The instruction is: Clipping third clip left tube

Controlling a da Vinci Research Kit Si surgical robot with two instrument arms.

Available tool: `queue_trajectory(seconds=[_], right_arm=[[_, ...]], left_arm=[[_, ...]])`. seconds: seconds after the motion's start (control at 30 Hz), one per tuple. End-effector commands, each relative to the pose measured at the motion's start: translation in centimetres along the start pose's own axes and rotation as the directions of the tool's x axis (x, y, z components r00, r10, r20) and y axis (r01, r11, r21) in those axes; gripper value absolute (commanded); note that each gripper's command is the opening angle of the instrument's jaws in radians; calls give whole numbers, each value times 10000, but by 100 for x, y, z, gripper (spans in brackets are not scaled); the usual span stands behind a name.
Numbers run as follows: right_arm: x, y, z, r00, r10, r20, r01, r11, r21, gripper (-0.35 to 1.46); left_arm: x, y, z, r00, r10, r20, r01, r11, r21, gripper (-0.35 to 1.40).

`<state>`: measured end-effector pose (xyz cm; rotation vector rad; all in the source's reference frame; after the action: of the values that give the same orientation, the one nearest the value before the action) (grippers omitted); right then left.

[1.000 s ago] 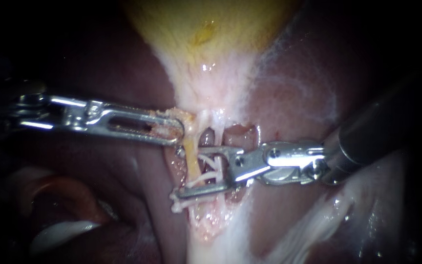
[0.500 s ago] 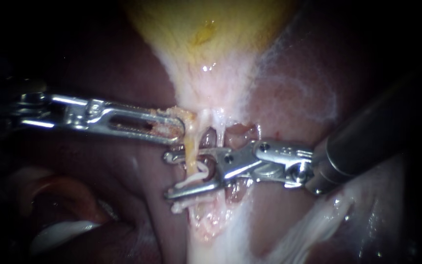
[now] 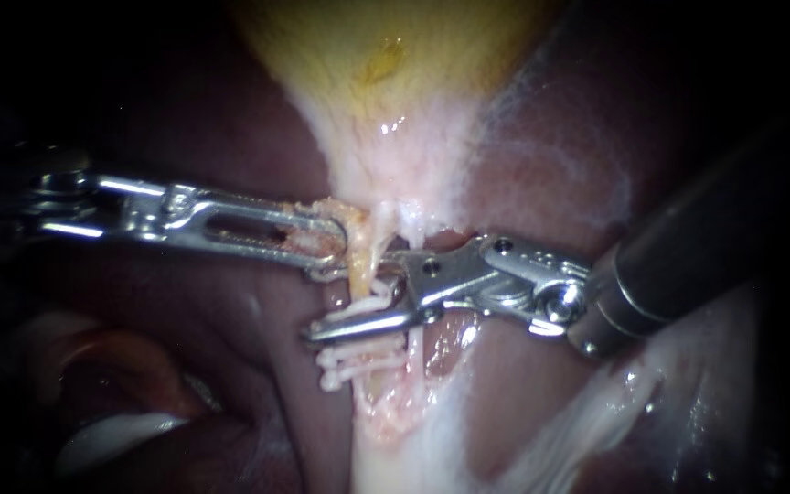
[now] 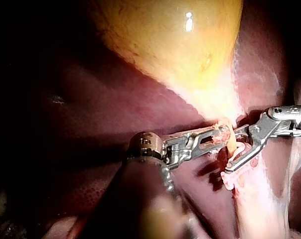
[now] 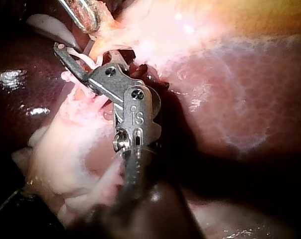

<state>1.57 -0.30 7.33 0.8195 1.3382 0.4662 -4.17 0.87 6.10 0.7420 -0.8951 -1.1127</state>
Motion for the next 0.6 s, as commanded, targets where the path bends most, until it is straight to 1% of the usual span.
queue_trajectory(seconds=[0.03,0.07,0.13,0.17,0.23,0.33,0.4,0.47,0.5,0.6], right_arm=[[-1,-1,-3,9999,127,19,-127,9999,7,-5],[-2,-2,-5,9995,304,19,-304,9995,16,-15],[-3,-4,-9,9943,1070,9,-1070,9943,16,-33],[-3,-4,-11,9899,1420,6,-1420,9899,18,-35],[-4,-4,-13,9842,1768,4,-1768,9842,20,-35],[-6,-3,-17,9844,1760,-7,-1760,9844,-21,-35],[-7,-5,-20,9840,1766,233,-1761,9841,-227,-35],[-8,-5,-21,9825,1784,538,-1767,9837,-343,-35],[-8,-5,-21,9819,1788,621,-1768,9835,-375,-35],[-8,-5,-21,9819,1789,620,-1768,9835,-378,-35]], left_arm=[[0,0,0,10000,-3,3,3,10000,0,-35],[0,0,0,10000,-3,3,3,10000,0,-35],[0,0,0,10000,-3,2,3,10000,1,-35],[0,1,0,10000,-3,2,3,10000,1,-35],[0,1,0,10000,-2,1,2,10000,2,-35],[-1,2,0,10000,-1,0,1,10000,3,-35],[-1,2,0,10000,-1,0,1,10000,4,-35],[-1,2,0,10000,-1,0,1,10000,4,-35],[-1,2,0,10000,-1,0,1,10000,4,-35],[-1,2,0,10000,-1,0,1,10000,4,-35]])
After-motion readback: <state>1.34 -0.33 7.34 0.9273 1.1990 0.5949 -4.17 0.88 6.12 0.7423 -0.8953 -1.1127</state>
